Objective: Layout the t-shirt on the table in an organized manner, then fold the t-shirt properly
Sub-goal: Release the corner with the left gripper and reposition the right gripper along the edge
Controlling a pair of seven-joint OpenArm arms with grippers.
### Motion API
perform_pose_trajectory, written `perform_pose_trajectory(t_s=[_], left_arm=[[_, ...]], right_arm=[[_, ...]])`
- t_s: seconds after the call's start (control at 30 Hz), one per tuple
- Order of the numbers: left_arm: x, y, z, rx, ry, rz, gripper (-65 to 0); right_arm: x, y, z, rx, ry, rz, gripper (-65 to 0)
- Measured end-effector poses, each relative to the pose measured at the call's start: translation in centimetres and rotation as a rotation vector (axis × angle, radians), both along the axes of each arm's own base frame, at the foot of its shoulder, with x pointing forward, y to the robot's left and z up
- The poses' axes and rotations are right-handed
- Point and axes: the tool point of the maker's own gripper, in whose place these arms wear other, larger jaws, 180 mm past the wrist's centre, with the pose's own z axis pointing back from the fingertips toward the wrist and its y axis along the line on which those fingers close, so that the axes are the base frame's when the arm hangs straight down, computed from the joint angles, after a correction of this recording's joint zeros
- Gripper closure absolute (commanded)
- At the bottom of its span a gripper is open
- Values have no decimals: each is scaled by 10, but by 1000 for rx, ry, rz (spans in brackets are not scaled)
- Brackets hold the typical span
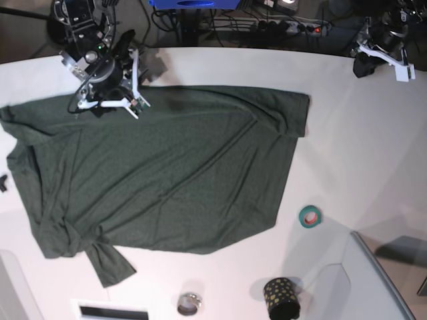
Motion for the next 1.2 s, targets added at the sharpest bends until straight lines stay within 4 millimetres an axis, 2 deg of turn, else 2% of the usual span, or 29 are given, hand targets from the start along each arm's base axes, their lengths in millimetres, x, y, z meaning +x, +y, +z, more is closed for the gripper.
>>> perform_pose_trajectory(t_s=[0.1, 0.53, 0.67, 0.83, 0.9, 1.07, 1.1, 1.2], left_arm=[[0, 0, -1, -2, 0, 2, -86], [2, 0, 0, 0, -4, 1, -86], [2, 0, 0, 0, -5, 1, -86], [2, 0, 1, 0, -6, 1, -86], [5, 0, 1, 0, -11, 1, -86], [7, 0, -2, -15, -13, 12, -86], [5, 0, -4, -15, -5, 13, -86], [4, 0, -5, -17, -3, 14, -86]], right_arm=[[-4, -2, -5, -7, 19, 0, -390], [17, -4, -3, -12, -11, -2, -389], [16, -15, -3, -32, -8, -17, -389], [24, -17, 0, -24, -25, -31, -387], [25, -21, 0, -32, -26, -38, -344], [29, -22, 2, -34, -34, -41, -98], [29, -22, 2, -33, -34, -41, -75], [29, -22, 2, -35, -33, -41, -71]])
